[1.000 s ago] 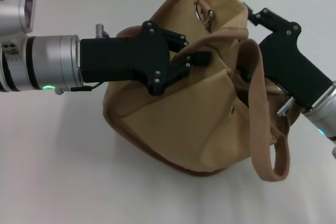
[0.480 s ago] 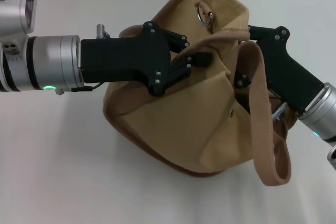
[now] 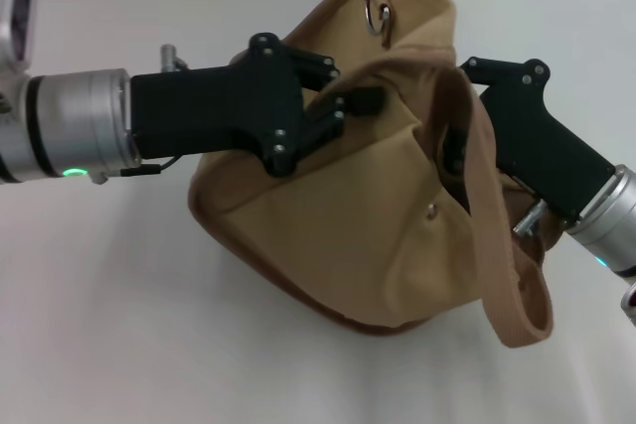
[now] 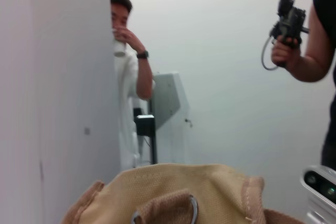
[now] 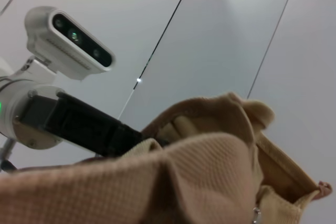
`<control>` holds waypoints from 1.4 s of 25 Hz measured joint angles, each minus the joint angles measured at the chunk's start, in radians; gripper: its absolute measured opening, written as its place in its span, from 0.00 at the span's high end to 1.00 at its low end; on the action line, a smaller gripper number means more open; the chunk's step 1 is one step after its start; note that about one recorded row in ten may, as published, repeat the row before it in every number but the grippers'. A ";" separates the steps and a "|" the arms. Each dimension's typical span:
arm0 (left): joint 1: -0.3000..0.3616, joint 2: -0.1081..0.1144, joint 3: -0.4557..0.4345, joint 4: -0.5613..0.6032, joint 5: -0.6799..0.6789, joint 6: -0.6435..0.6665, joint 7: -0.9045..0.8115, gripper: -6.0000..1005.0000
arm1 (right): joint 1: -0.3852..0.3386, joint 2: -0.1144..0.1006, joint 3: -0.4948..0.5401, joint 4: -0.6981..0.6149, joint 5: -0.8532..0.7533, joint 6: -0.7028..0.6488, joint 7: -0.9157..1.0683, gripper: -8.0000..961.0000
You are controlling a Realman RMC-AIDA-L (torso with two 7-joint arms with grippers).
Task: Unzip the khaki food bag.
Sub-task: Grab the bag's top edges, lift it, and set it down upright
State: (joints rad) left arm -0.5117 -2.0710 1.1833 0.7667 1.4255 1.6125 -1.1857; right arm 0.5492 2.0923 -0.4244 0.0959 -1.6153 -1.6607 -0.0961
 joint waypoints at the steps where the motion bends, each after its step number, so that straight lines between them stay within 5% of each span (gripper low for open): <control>1: 0.009 0.001 -0.001 0.000 -0.010 0.000 0.005 0.93 | -0.003 0.000 0.001 -0.002 0.000 0.000 0.000 0.99; 26: 0.072 0.002 -0.112 -0.105 -0.063 -0.004 0.072 0.93 | -0.072 -0.005 0.008 -0.028 0.007 0.025 0.003 0.99; 35: 0.088 0.001 -0.217 -0.178 -0.066 0.001 0.090 0.93 | -0.095 -0.005 0.011 -0.054 0.008 0.019 0.009 0.99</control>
State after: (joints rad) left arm -0.4236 -2.0695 0.9667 0.5889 1.3599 1.6134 -1.0957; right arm 0.4546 2.0872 -0.4133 0.0417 -1.6074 -1.6418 -0.0873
